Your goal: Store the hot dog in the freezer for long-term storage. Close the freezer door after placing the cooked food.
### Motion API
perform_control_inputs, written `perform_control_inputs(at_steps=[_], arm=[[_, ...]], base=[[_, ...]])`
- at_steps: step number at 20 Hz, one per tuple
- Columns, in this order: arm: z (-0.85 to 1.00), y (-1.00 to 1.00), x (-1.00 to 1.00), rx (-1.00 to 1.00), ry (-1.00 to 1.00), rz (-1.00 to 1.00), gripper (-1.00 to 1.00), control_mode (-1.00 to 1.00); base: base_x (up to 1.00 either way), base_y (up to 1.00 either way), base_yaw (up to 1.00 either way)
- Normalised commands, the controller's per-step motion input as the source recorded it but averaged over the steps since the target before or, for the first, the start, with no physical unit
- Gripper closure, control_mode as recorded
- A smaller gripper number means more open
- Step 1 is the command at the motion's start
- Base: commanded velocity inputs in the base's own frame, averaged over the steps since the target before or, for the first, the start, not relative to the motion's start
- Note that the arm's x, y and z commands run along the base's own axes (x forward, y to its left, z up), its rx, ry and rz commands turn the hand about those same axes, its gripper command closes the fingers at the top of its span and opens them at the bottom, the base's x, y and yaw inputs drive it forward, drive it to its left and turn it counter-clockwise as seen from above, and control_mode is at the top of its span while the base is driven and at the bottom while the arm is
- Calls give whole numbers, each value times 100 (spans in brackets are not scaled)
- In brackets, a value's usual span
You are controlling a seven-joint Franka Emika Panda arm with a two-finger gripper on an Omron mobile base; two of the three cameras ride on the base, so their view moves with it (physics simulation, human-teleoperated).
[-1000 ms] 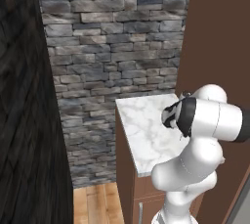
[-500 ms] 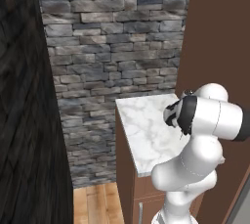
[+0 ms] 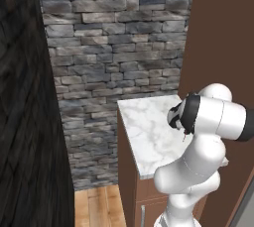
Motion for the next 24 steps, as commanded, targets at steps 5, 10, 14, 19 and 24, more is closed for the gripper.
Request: perform_control_inputs(at_steps=[5, 10, 14, 19, 24], arm=[[-9, 0, 0, 0, 0, 0, -100, -100], [-8, 0, 0, 0, 0, 0, 100, -100], [-1, 0, 0, 0, 0, 0, 100, -100], [0, 0, 1, 0, 0, 0, 100, -100], [0, 5, 2, 0, 0, 1, 100, -100]], base=[[0, 0, 0], [0, 0, 0], [0, 0, 0], [0, 0, 0], [0, 0, 0]])
